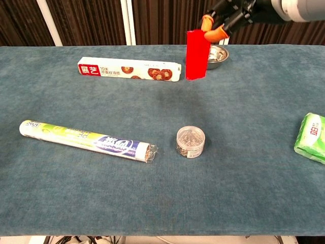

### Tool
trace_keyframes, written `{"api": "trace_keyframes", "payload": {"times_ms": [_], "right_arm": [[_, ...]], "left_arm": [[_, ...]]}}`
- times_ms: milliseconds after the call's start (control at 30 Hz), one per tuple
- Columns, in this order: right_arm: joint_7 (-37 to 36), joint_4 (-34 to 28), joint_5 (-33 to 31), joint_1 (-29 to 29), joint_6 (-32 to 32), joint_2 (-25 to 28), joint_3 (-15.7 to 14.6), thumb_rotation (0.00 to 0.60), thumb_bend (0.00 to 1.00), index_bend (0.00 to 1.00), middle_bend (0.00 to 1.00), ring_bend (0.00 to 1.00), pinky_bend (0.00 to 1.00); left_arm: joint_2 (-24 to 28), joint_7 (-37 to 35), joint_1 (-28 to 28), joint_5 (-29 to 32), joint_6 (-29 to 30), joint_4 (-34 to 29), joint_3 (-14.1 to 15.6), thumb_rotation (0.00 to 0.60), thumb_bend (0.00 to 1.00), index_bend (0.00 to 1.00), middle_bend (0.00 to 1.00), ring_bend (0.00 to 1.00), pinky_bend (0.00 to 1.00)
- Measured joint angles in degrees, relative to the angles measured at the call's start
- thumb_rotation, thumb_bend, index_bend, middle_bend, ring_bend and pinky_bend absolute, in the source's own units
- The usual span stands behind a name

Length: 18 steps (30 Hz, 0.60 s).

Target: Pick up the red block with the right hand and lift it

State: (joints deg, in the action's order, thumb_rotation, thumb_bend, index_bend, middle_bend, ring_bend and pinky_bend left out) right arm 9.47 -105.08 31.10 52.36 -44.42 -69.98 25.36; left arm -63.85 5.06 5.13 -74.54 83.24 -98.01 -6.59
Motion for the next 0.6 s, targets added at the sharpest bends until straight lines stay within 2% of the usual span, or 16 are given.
{"api": "trace_keyframes", "payload": {"times_ms": [333,600], "right_arm": [[5.7,-4.6,-7.8,5.8,-7.4,1.5,-0.7,0.6,0.52,0.73,0.1,0.12,0.14],[6.5,-7.6,-11.5,7.7,-9.0,3.8,0.3,0.6,0.52,0.73,0.1,0.12,0.14]], "left_arm": [[0.1,0.2,0.1,1.1,-0.4,-0.4,-0.4,0.6,0.31,0.14,0.06,0.05,0.03],[0.3,0.2,0.1,1.1,-0.4,-0.5,-0.4,0.6,0.31,0.14,0.06,0.05,0.03]]}}
